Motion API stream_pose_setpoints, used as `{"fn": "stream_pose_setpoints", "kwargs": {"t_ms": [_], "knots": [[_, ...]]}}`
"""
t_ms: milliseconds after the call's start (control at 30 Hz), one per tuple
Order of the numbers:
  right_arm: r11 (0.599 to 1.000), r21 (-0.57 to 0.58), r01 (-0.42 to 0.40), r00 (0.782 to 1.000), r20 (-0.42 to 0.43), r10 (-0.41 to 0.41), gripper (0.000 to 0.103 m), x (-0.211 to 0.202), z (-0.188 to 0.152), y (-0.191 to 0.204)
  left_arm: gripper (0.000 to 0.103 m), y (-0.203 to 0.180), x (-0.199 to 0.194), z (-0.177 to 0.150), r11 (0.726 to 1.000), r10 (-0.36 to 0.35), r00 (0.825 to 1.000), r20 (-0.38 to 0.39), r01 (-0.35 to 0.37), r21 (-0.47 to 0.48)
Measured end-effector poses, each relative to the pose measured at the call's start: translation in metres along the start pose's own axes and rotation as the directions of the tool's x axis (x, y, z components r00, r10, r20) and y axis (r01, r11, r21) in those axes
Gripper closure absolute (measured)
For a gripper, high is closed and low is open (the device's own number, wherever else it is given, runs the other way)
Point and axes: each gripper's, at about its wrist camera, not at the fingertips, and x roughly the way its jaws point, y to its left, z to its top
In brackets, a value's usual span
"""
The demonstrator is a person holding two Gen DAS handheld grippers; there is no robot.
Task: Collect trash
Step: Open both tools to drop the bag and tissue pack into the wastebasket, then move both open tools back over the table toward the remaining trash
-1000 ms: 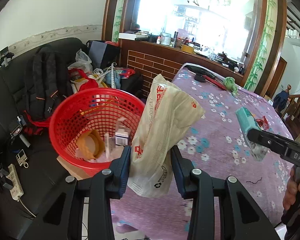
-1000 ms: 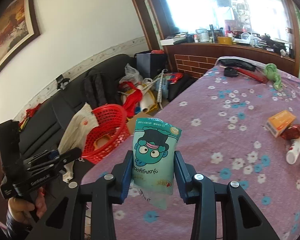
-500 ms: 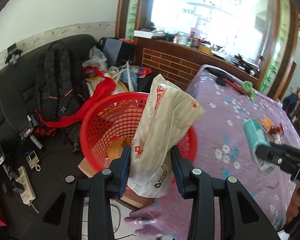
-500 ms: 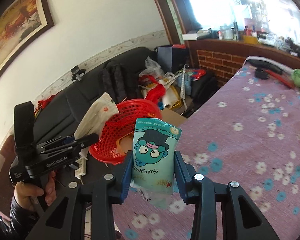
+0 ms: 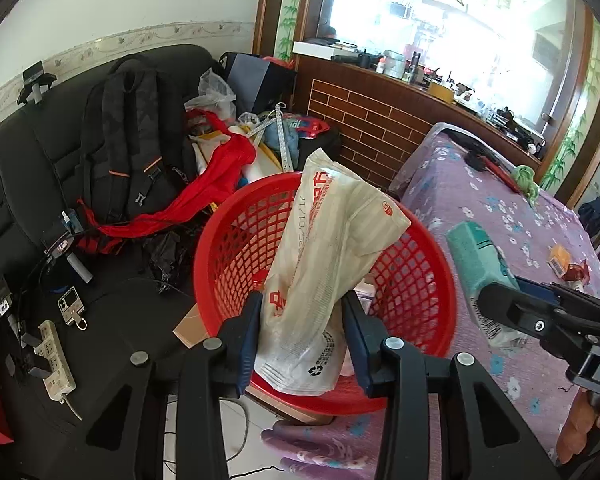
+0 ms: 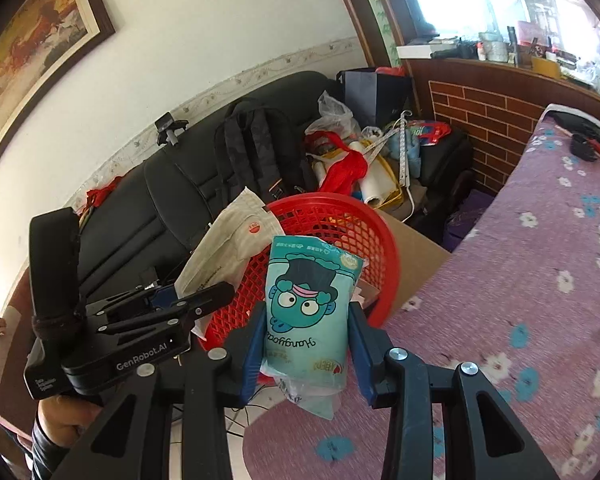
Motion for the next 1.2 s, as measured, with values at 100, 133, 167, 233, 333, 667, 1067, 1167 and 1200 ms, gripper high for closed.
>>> {"fn": "stream_pose_setpoints", "kwargs": {"t_ms": [100,133,167,233,333,667,1067,1167,1200], "knots": [[1.000,0.022,-0.021,1.000,-0.014,0.021,0.053,0.011,0.004,-0.004,0.060,0.005,0.005,0.002,1.000,-0.002,1.000,-0.013,0.002,-0.007],[0.999,0.034,-0.030,0.999,-0.019,0.031,0.053,0.014,0.005,-0.005,0.060,0.006,0.007,0.002,1.000,-0.008,1.000,-0.018,0.008,-0.009],[0.998,0.050,-0.043,0.999,-0.022,0.044,0.051,0.018,0.006,-0.008,0.059,0.007,0.008,0.003,1.000,-0.013,1.000,-0.022,0.013,-0.009],[0.997,0.059,-0.042,0.999,-0.028,0.044,0.050,0.020,0.007,-0.010,0.052,0.008,0.009,0.003,1.000,-0.018,1.000,-0.025,0.018,-0.007],[0.997,0.075,-0.034,0.999,-0.028,0.036,0.045,0.022,0.010,-0.013,0.042,0.008,0.008,0.004,1.000,-0.026,1.000,-0.018,0.026,-0.012],[0.994,0.101,-0.038,0.998,0.055,0.033,0.032,-0.020,0.008,-0.016,0.037,-0.003,-0.026,-0.004,0.999,-0.030,0.999,0.042,0.031,-0.031],[0.965,0.223,0.141,0.979,0.112,-0.169,0.025,-0.122,-0.050,-0.088,0.027,-0.087,-0.043,-0.022,0.983,-0.176,0.984,0.040,0.173,0.069],[0.931,0.289,0.223,0.959,0.108,-0.264,0.025,-0.150,-0.066,-0.122,0.027,-0.114,-0.041,-0.021,0.973,-0.205,0.978,0.027,0.201,0.111],[0.917,0.317,0.243,0.952,0.106,-0.289,0.025,-0.159,-0.070,-0.134,0.027,-0.121,-0.041,-0.020,0.970,-0.212,0.977,0.025,0.208,0.123]]}}
